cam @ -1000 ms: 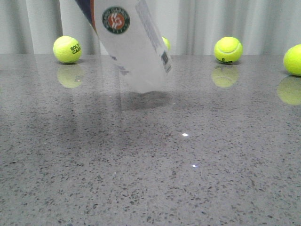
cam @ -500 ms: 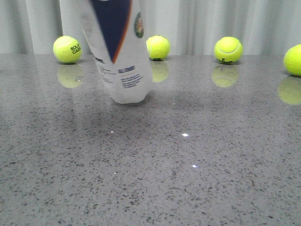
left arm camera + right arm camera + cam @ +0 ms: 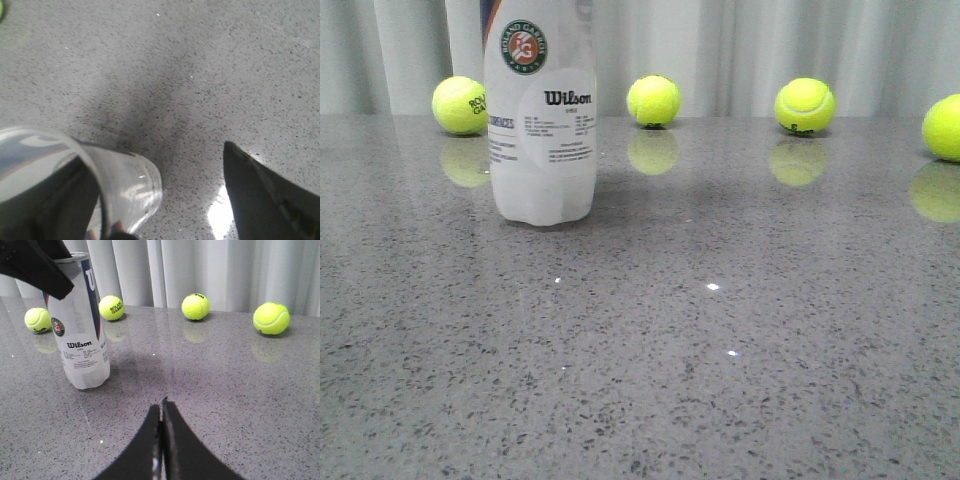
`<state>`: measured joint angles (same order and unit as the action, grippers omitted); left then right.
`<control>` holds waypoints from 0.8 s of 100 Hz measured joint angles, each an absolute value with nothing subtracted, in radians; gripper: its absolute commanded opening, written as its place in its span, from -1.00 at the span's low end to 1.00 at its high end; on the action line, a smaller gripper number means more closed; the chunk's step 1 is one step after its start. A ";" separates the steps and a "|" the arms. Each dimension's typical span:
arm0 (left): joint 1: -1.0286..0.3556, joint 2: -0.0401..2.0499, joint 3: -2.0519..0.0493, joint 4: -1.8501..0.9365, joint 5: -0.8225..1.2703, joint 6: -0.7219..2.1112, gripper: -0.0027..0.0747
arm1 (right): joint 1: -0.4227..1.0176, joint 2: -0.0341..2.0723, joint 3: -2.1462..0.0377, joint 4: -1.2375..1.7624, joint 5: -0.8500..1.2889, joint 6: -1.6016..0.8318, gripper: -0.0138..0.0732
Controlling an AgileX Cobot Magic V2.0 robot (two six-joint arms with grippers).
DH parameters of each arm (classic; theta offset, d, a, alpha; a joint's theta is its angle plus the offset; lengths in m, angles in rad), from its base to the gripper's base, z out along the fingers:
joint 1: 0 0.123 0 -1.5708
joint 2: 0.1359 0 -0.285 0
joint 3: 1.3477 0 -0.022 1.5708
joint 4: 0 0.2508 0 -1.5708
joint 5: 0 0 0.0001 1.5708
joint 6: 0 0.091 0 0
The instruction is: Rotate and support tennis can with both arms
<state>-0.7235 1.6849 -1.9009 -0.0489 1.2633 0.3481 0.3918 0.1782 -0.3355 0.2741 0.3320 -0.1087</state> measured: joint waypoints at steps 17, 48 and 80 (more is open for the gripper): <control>-0.703 1.685 -1.909 -0.051 1.263 0.342 0.34 | 0.392 0.178 -0.335 0.274 0.332 -0.109 -0.82; -0.696 1.678 -1.928 -0.051 1.263 0.299 -0.06 | 0.392 0.178 -0.335 0.274 0.332 -0.109 -0.82; -0.696 1.479 -1.771 -0.057 1.039 0.225 -0.98 | 0.392 0.178 -0.335 0.274 0.332 -0.109 -0.82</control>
